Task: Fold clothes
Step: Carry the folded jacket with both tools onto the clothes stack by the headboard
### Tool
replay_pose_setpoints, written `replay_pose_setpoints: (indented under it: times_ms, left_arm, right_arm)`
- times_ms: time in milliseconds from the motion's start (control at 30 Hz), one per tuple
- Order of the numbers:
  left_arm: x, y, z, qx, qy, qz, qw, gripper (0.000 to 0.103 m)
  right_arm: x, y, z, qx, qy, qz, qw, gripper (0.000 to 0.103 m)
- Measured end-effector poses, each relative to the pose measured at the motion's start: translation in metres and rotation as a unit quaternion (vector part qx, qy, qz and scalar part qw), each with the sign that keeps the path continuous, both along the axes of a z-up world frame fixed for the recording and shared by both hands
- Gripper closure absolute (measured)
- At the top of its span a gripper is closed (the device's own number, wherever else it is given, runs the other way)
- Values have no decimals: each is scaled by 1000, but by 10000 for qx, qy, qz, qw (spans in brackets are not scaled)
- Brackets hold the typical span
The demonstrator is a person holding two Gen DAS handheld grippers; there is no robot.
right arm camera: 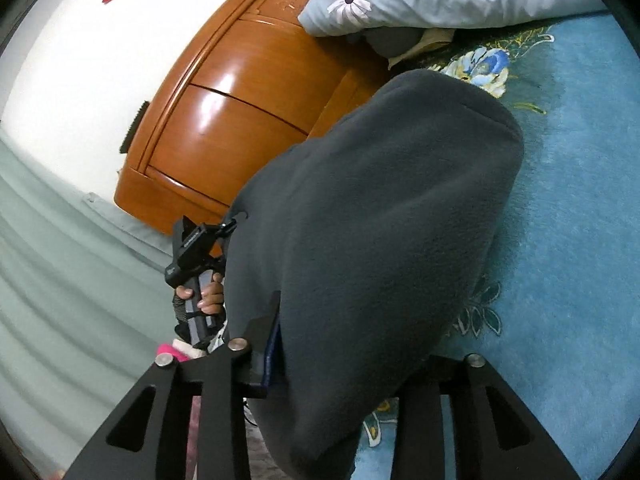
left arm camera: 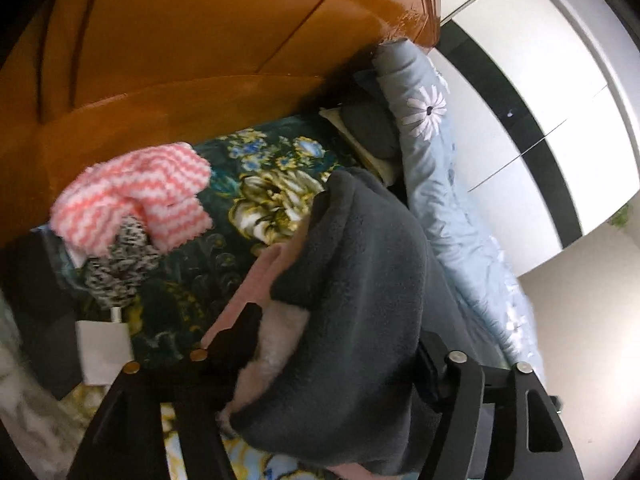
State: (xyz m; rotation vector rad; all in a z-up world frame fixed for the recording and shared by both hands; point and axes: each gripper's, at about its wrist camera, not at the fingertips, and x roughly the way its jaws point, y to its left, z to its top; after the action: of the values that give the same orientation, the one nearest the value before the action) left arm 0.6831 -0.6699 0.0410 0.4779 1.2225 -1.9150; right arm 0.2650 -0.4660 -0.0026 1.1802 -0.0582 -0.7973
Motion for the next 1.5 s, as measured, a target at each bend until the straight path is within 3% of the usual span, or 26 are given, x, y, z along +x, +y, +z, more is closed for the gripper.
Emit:
replay_pose_setpoints:
  times_ms: [133,300,333,433,500,567,667,767,867,967,1033,1233,1333,1500]
  left_arm:
    - [8,12,18,-58,-456,194,9988,23]
    - [21,22,33,-57,-885,683,9937,22]
    - [23,25,39,-155,-1054,806,9910,22]
    - [32,34,58,-532,-1815,1364,9724,22]
    - [40,43,74,-706,-1698,1555,9706,22]
    - [38,52,88,-868,-1344,1404,9771,22]
    - [7,63,100,-1086,-1157,726,9847,22]
    - [-34,70,98,-1310,-1492,92,9800,22]
    - [-58,67,78,-1276,-2061,-180,9700,22]
    - [-58,55,49,-1032,-2372,-110,9659,22]
    - [-50,53,34,-904,-2314,-38,9686,21]
    - [-36,45,13,-689,-1909,267,9788,15]
    - [-40,45,16,-728,-1929,379,9778,15]
    - [-49,63,43,-1124,-2182,424,9685,15]
  right_arm:
    - [-15,12,15,-29,452,-169,9988,51]
    - [-52,32,24,104,633,-679,9956,49]
    - [-59,35,27,119,676,-769,9947,49]
    - [-71,44,43,20,793,-904,9927,49]
    - [-70,46,56,-90,925,-889,9917,49]
    - [-63,41,70,-231,1060,-797,9909,49]
    - [-38,29,85,-370,1185,-533,9908,48]
    - [-6,19,86,-457,1453,-258,9880,48]
    - [27,10,85,-535,1765,10,9828,48]
    - [60,2,84,-613,2074,279,9759,48]
    - [72,-2,79,-607,2328,349,9700,48]
    - [84,-6,66,-532,2507,450,9656,45]
    - [90,-7,60,-495,2594,488,9633,42]
    - [83,1,76,-495,2529,332,9657,42]
